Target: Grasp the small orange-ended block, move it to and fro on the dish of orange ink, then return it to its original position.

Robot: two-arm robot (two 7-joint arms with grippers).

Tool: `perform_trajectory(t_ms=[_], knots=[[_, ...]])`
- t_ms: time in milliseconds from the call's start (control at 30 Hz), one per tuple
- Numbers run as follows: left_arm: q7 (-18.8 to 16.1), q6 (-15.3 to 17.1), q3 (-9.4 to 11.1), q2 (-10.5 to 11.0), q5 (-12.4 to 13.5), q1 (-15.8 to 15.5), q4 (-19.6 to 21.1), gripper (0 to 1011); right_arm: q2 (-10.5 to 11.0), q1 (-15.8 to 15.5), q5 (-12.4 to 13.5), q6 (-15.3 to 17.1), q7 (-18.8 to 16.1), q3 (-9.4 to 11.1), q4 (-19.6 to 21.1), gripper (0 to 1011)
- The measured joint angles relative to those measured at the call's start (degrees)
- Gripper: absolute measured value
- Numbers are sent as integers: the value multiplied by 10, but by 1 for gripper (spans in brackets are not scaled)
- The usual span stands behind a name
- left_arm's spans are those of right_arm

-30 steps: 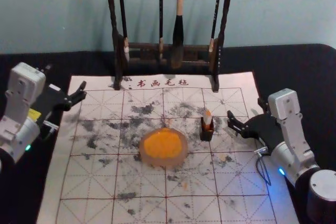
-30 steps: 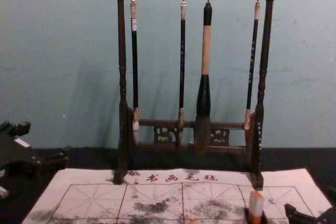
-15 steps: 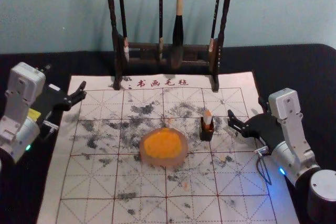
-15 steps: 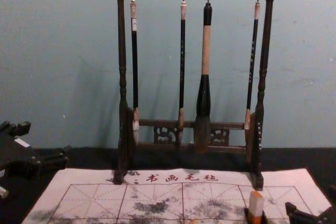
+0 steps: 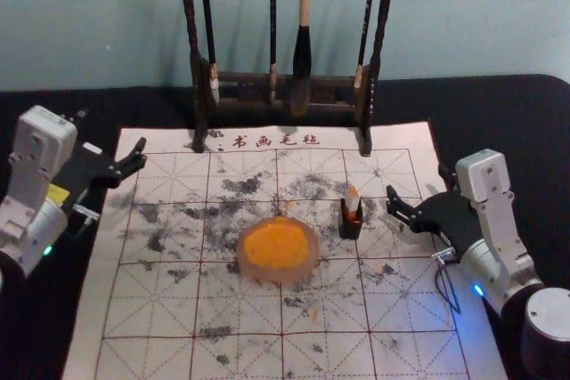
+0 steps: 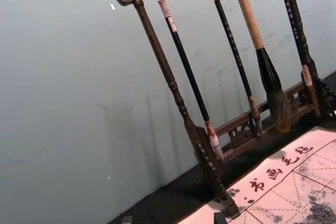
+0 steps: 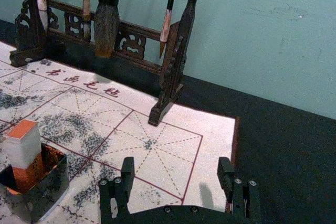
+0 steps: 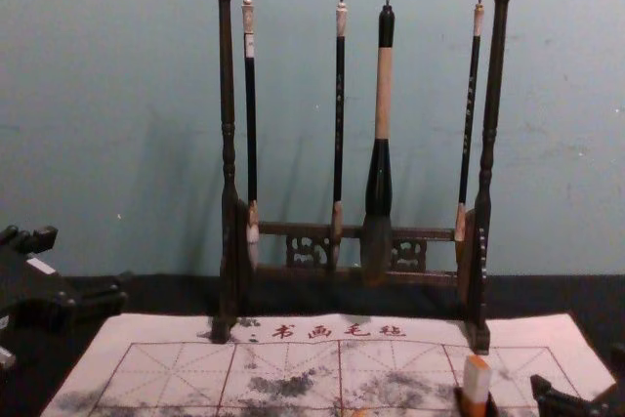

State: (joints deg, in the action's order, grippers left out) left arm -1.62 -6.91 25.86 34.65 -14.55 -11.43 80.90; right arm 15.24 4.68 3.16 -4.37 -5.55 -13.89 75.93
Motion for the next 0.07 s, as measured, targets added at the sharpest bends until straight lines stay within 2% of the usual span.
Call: perform_trajectory(t_ms=[67], knots=[[0,0,0,0,0,0,0,1001,0,0,0,0,0,0,0,1002]])
